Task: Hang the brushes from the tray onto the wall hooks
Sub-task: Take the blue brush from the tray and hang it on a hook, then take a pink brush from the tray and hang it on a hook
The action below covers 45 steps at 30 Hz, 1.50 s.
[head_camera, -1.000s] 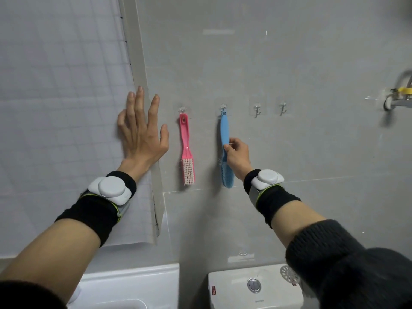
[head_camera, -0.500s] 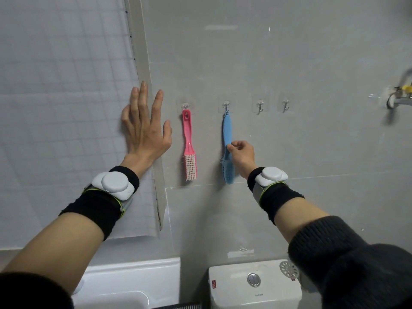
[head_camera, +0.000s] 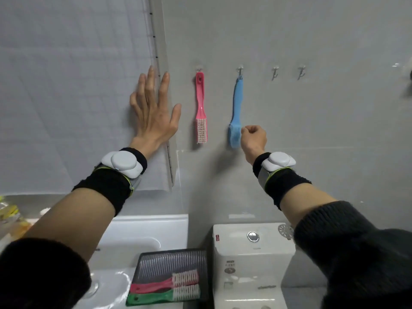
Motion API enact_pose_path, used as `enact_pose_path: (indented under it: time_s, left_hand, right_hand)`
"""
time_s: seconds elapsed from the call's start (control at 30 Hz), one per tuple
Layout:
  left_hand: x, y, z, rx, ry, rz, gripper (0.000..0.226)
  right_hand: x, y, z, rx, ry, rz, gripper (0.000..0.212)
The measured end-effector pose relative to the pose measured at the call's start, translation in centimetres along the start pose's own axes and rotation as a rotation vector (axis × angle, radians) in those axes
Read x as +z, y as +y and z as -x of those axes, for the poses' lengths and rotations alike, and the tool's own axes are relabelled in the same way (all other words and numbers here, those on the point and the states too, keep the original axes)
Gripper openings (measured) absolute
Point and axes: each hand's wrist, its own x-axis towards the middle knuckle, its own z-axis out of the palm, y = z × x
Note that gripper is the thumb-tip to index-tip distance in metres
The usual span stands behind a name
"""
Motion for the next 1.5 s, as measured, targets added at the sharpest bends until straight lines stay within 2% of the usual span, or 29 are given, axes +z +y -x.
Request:
enact_pose_path:
  time_s: [0.13,0.23,0.37,0.47,0.57,0.63,0.67,0.73,0.87,0.97,1.07,1.13,1.27,1.33,1.5]
  left_hand:
    - [-1.9,-1.3,5.8,-0.062,-0.097,0.011,0.069]
    - [-3.0,-2.8,10.4,-0.098,-0.157,-0.013,0.06]
    - [-3.9,-5.2,16.2,-0.142,-0.341,-0.037,0.052]
    - [-4.3,-6.9,20.8,-0.22,-0.509,-0.041,0.037]
    - [-4.4,-9.0,25.6,-0.418,-0.735,0.035,0.02]
    - [-4.2,-10.4,28.4,-0.505,-0.967,0.031,0.017]
    - [-4.1,-11.0,29.7,-0.514,-1.108,0.013,0.018]
    - [-3.8,-12.1,32.0,-0.527,-1.346,0.004,0.024]
    - [-3.0,-14.0,36.1,-0.653,-1.59,0.07,0.036]
    - [-2.9,-14.0,37.7,-0.743,-1.656,0.088,0.04]
    - [-2.2,-14.3,39.2,-0.84,-1.689,0.112,0.028]
    - [-1.9,-14.1,40.0,-0.861,-1.702,0.112,0.024]
    - [-1.1,-14.0,40.8,-0.876,-1.714,0.157,0.03]
    - [-0.8,-13.9,41.0,-0.874,-1.716,0.178,0.023]
    - [0.1,-13.8,41.4,-0.876,-1.666,0.192,0.022]
  right_hand:
    - [0.7,4.7,4.8,0.023,-0.07,0.093,0.02]
    - [1.3,8.3,8.4,0.064,-0.172,0.168,0.017]
    - [2.2,12.2,12.4,0.135,-0.369,0.236,0.013]
    - [3.2,14.7,15.3,0.179,-0.558,0.349,0.015]
    - [4.9,16.9,18.0,0.195,-0.714,0.435,0.021]
    - [6.5,18.2,19.5,0.185,-0.802,0.489,0.01]
    - [7.5,19.1,20.2,0.174,-0.837,0.522,0.008]
    - [9.1,20.6,21.6,0.168,-0.88,0.585,0.018]
    - [11.7,23.0,23.7,0.129,-0.98,0.689,0.015]
    - [12.5,24.2,24.8,0.113,-1.048,0.731,0.016]
    - [13.4,25.8,25.7,0.123,-1.087,0.751,0.016]
    - [13.6,26.6,26.1,0.131,-1.083,0.751,0.015]
    - [14.1,27.6,25.8,0.161,-1.067,0.75,0.016]
    - [14.2,27.8,25.5,0.171,-1.061,0.749,0.016]
    - [14.4,28.1,25.1,0.184,-1.076,0.743,0.018]
